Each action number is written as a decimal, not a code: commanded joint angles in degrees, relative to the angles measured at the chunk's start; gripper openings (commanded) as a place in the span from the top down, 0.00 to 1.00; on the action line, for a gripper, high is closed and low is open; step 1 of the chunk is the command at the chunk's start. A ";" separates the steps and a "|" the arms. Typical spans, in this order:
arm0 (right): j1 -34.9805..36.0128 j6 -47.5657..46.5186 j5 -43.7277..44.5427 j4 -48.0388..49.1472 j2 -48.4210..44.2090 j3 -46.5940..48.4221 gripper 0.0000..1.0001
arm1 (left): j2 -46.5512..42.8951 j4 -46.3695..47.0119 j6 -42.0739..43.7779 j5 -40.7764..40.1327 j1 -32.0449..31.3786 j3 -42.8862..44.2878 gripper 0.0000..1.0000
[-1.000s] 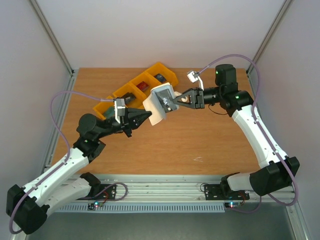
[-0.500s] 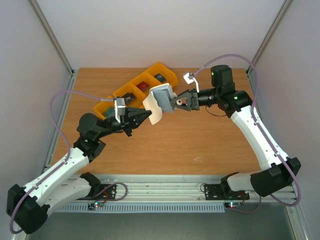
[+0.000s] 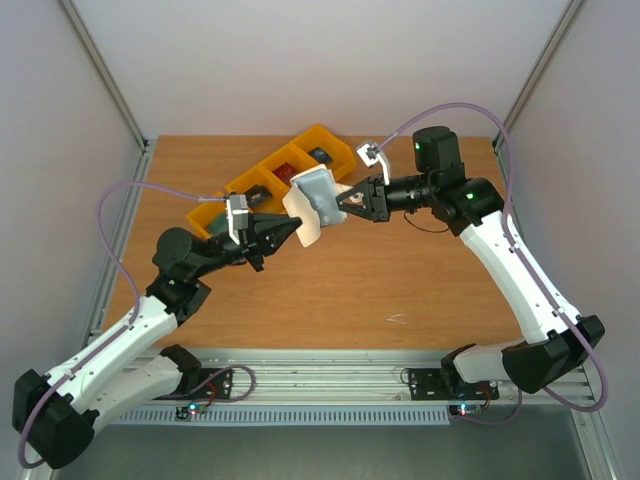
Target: Take the credit cards out of the card holder
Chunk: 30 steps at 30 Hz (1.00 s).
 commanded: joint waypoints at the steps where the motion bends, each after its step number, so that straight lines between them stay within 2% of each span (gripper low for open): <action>1: 0.94 -1.01 5.94 -2.51 -0.81 3.02 0.99 | -0.67 -2.64 0.29 -10.93 0.16 0.31 1.00; 3: 0.94 -1.08 10.99 -5.39 -0.19 4.59 0.99 | -0.76 -6.55 1.02 -19.10 0.32 -0.31 0.98; 4: 0.94 -0.86 13.90 -6.85 0.17 5.37 0.99 | -0.71 -8.03 1.65 -23.05 0.32 -0.72 0.88; 7: 1.01 0.69 27.76 -12.22 1.08 7.89 0.99 | -0.45 -11.23 5.74 -30.26 0.33 -2.26 0.48; 8: 1.10 1.31 33.38 -14.23 1.42 9.07 0.99 | -0.46 -12.09 7.69 -31.85 0.32 -3.09 0.38; 10: 1.87 2.01 44.10 -18.60 2.40 10.95 0.99 | -0.70 -13.06 10.81 -35.15 0.38 -4.20 0.29; 13: 6.56 1.53 65.82 -28.54 6.71 15.60 0.99 | -0.76 -12.50 14.29 -34.76 0.44 -5.35 0.29; 17: 14.00 2.05 79.33 -36.55 15.08 21.70 0.99 | -0.13 -9.91 14.71 -26.25 0.45 -5.46 0.39; 21: 17.77 2.38 81.86 -38.99 20.72 27.28 0.99 | 0.72 -8.01 11.98 -18.76 -0.06 -5.31 0.47; 24: 20.16 1.55 82.29 -40.24 23.95 30.84 0.99 | 1.07 -8.30 11.23 -17.59 -0.62 -5.42 0.56; 30: 21.93 1.24 75.90 -40.93 27.09 35.08 0.99 | 1.54 -8.15 11.20 -15.31 -1.15 -5.93 0.61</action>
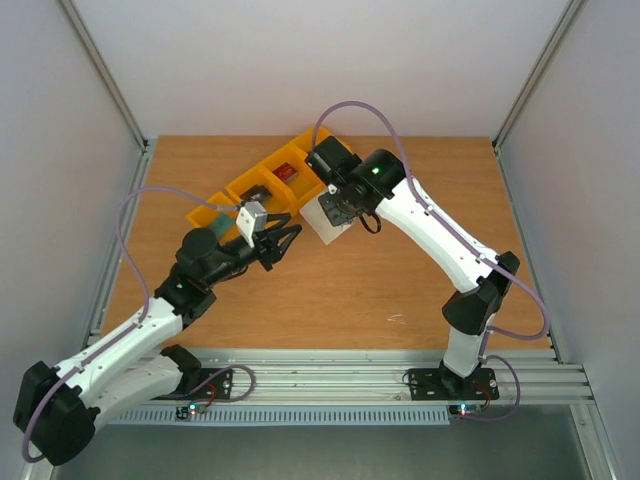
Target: Take the credit cards out of the card holder
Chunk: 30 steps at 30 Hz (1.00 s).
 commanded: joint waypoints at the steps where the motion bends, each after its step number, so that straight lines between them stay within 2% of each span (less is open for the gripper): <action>1: 1.55 -0.49 -3.85 -1.67 0.80 4.94 0.99 | 0.70 4.77 -0.01 4.12 -0.57 -0.69 0.61; 4: 2.17 -0.26 -13.59 0.75 1.31 6.57 0.99 | 1.31 5.12 0.40 2.95 -1.21 -0.80 0.58; 8: 3.00 3.00 -19.60 3.58 1.08 7.41 0.99 | 2.48 -0.24 -1.65 -18.31 -1.38 0.94 0.42; 9: 3.35 3.45 -20.27 4.27 1.11 7.46 0.99 | 2.59 -0.84 -1.99 -20.29 -1.08 1.21 0.39; 13: 5.59 3.51 -17.04 3.96 2.63 9.32 0.99 | 2.13 -1.80 -4.27 -20.58 -0.99 2.53 0.26; 16: 7.08 2.79 -15.61 1.78 4.72 12.05 0.99 | 1.96 -1.34 -8.94 -21.13 -1.04 3.05 0.20; 23: 8.43 2.51 -15.76 1.54 5.47 13.64 0.99 | 1.76 -1.68 -10.28 -23.45 -0.58 3.25 0.16; 27: 8.67 1.92 -15.02 0.85 5.37 13.35 0.99 | 0.62 -2.08 -14.29 -24.51 1.58 3.23 0.16; 30: 8.80 1.62 -15.46 0.99 5.29 13.27 0.99 | 0.75 -1.49 -16.38 -21.35 3.09 3.84 0.16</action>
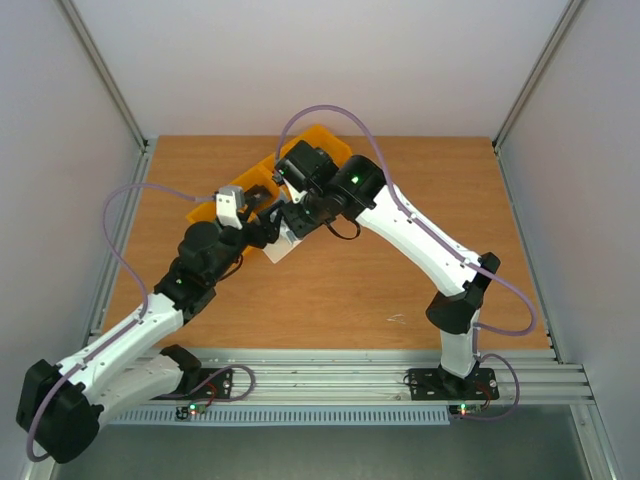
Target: Take the credit cards out of the card holder
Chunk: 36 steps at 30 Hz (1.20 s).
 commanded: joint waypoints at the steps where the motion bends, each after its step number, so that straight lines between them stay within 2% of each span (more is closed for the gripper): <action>1: 1.19 -0.81 -1.48 0.39 -0.12 1.72 0.99 | -0.78 3.10 -4.51 3.09 1.97 2.49 0.15; 4: 1.32 -0.74 -1.65 1.11 -0.16 1.91 0.99 | -0.40 2.45 -4.80 7.70 2.04 2.48 0.15; 11: 1.99 -0.64 -1.45 1.12 0.89 2.61 0.99 | -0.35 2.97 -5.52 12.17 1.99 2.81 0.12; 14: 1.97 -0.65 -1.63 2.44 0.15 2.71 0.99 | -0.05 -0.49 -4.85 10.37 2.00 1.95 0.14; 18: 1.95 -0.63 -0.20 3.02 -0.84 2.71 0.99 | -0.66 -6.11 -1.51 4.17 2.11 0.80 0.16; 26: 1.77 -0.14 1.60 2.94 -1.90 2.98 0.99 | -1.43 -5.52 3.10 3.10 2.53 -1.02 0.14; 31: 1.33 0.01 1.99 3.24 -2.43 2.97 0.99 | -1.95 -5.50 5.66 3.50 2.52 -1.89 0.10; 33: 1.06 0.01 2.25 3.07 -1.99 2.98 0.99 | -2.16 -5.98 6.58 3.85 2.52 -1.92 0.01; 36: 0.80 0.40 1.57 3.21 -1.87 2.89 0.99 | -2.70 -6.09 8.53 4.87 2.52 -2.33 0.01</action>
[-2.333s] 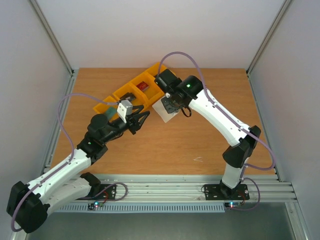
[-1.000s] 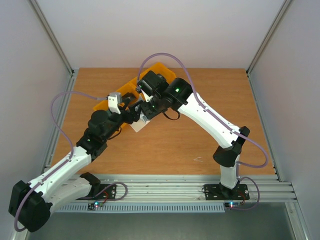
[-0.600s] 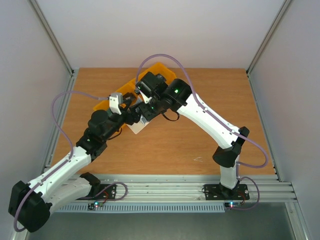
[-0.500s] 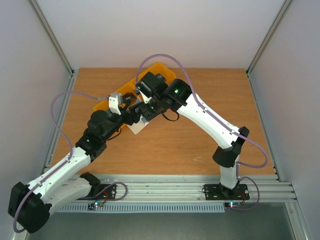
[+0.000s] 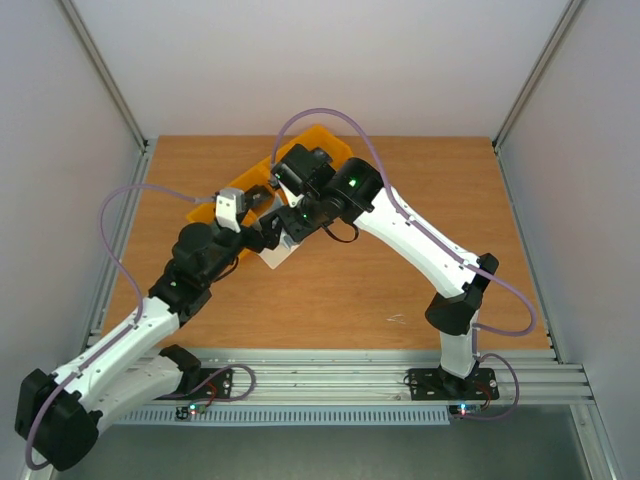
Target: Take the credit cards out of the card holder
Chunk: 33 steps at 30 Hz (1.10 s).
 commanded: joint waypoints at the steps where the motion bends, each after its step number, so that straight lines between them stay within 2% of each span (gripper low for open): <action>1: -0.46 0.60 1.10 3.76 -1.85 2.47 0.99 | -0.66 -4.08 5.47 0.03 0.31 -2.48 0.01; 9: -1.39 0.94 -0.71 4.06 -1.91 2.83 0.99 | -1.02 -2.06 13.83 -1.65 0.32 -5.00 0.01; 13: -2.25 0.86 -0.70 3.31 -1.97 2.75 0.99 | -1.64 -3.22 14.25 -1.91 0.44 -5.34 0.01; 18: -3.52 0.60 -0.76 3.14 -2.93 1.75 0.99 | -2.58 -6.69 14.54 -6.08 1.11 -5.51 0.01; 25: -8.15 1.57 -1.17 3.11 -5.73 -2.67 0.99 | -5.74 -11.04 13.82 -8.50 4.85 -4.30 0.01; 29: -8.73 2.15 5.13 0.70 -5.03 -1.79 0.99 | -7.63 -11.03 14.41 -7.43 6.99 -3.49 0.01; 33: -8.15 1.97 12.01 -4.98 -1.42 1.47 0.99 | -8.55 -6.57 18.10 -4.60 8.26 -2.15 0.01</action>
